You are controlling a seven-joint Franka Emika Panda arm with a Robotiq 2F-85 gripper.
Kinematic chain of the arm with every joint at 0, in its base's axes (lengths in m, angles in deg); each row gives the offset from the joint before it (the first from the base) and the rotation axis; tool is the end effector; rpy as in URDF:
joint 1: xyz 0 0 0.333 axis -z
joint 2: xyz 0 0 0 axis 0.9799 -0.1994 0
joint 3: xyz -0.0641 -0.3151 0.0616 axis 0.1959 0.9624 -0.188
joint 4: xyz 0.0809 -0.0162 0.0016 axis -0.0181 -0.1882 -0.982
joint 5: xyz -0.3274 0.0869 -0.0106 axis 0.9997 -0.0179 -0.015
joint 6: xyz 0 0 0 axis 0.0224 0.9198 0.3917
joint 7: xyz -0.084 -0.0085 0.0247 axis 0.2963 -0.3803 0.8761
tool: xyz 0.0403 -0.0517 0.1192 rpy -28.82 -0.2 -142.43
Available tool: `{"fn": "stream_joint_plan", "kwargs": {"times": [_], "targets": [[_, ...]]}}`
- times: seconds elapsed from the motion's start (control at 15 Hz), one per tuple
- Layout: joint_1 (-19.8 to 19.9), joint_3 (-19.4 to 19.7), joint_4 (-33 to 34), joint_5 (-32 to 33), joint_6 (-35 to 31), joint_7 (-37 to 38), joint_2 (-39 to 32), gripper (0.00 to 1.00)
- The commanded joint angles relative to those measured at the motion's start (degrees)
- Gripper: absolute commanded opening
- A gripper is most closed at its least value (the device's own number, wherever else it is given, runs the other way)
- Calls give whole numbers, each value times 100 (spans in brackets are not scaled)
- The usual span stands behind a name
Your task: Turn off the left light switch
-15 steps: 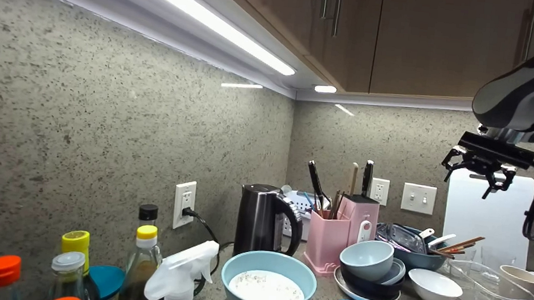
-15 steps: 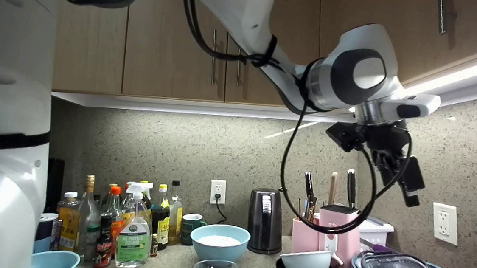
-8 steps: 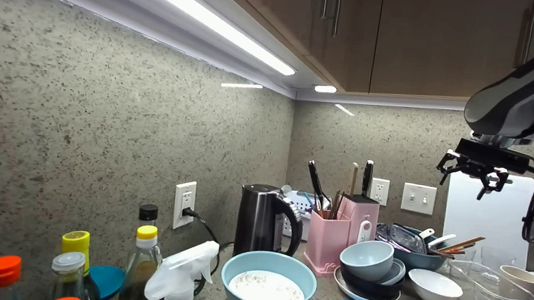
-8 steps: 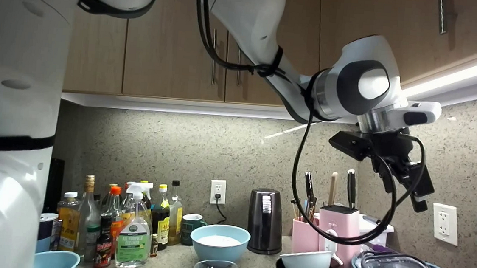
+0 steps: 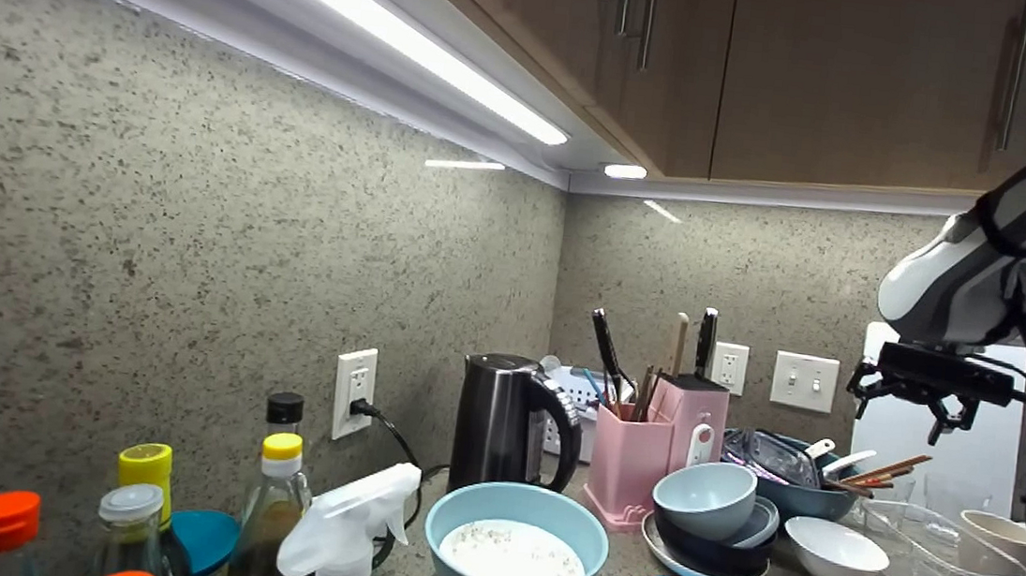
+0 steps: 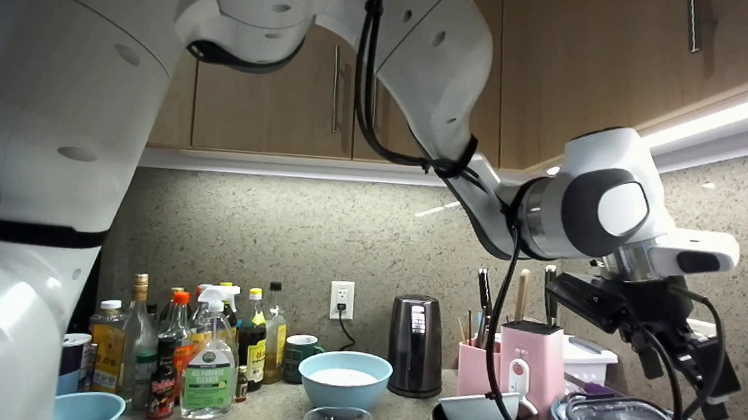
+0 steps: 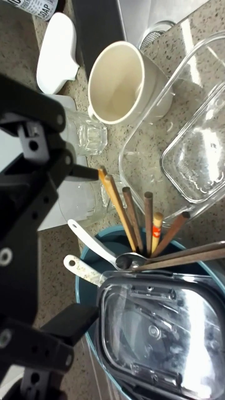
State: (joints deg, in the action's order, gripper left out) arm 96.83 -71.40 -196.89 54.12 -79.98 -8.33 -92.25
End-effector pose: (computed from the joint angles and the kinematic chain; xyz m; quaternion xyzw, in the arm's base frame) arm 0.4844 -0.3392 0.3973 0.8346 -0.5119 0.1998 0.0375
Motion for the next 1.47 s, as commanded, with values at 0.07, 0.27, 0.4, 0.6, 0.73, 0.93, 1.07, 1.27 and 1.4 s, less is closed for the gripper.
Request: {"fn": "stream_joint_plan", "kwargs": {"times": [0.07,0.27,0.4,0.6,0.73,0.93,1.07,1.27,1.4], "targets": [[-123,160,46,-95,-29,-64,-133,100],[-160,159,50,-89,-28,-60,-109,100],[-107,111,256,-117,-289,-299,-357,100],[143,-162,671,-422,-274,-1385,-635,100],[222,-184,1059,-298,-69,-2003,-806,100],[68,-41,1031,-256,-265,-1687,-788,100],[84,-33,1217,-255,-263,-1688,-875,100],[85,-20,1256,-104,-701,-1890,-1000,100],[127,-18,1503,153,-956,-2256,-1246,100]]}}
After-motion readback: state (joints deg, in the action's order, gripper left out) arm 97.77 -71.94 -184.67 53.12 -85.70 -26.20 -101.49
